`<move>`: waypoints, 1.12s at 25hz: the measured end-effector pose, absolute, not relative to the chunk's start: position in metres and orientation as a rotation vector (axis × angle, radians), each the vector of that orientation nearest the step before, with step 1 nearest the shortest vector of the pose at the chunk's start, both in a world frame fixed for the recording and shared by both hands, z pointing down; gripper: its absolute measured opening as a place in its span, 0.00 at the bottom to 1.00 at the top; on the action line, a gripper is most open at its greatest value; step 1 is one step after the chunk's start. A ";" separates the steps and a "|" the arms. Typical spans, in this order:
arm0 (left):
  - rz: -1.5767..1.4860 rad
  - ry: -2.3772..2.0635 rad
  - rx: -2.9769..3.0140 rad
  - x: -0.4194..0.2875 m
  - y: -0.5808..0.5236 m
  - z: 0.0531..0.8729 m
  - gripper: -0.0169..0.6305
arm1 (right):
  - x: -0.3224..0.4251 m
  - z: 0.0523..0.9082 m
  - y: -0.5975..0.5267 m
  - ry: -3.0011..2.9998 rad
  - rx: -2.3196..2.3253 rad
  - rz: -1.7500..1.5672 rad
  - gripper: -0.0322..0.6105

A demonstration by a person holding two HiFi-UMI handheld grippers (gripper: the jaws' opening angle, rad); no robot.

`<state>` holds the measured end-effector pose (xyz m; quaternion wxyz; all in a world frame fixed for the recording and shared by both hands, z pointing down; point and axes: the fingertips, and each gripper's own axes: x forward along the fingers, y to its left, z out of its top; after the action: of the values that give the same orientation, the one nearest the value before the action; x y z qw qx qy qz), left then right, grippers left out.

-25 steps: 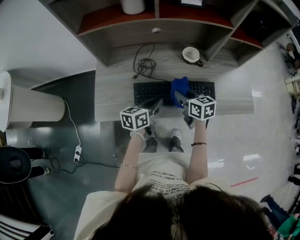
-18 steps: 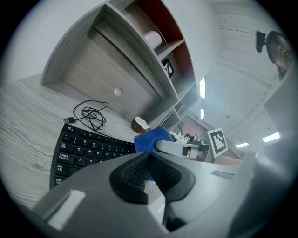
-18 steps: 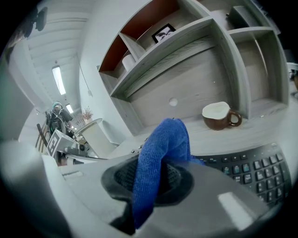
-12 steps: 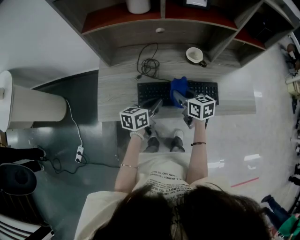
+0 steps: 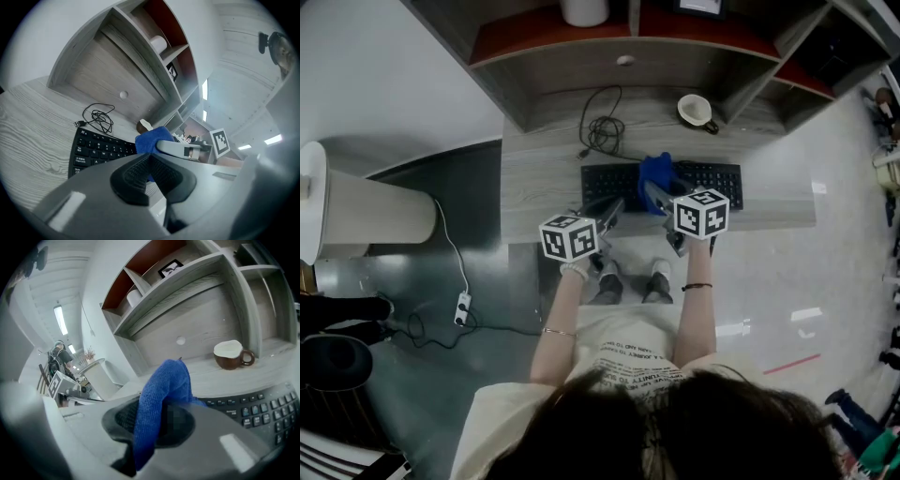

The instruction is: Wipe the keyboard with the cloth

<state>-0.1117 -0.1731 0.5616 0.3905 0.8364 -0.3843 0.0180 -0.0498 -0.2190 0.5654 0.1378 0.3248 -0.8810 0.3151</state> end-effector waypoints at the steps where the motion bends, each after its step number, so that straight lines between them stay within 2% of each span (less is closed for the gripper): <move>1: 0.046 -0.979 2.124 -0.114 -0.173 0.562 0.03 | -0.052 0.565 -0.219 -2.550 0.936 0.912 0.14; 28: 0.036 -1.036 2.094 -0.155 -0.165 0.565 0.03 | -0.098 0.566 -0.213 -2.574 0.863 0.911 0.14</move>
<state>-0.1551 -0.1646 0.5649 0.3919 0.8245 -0.4079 0.0142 -0.0981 -0.2134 0.5657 0.1383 0.2985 -0.8902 0.3151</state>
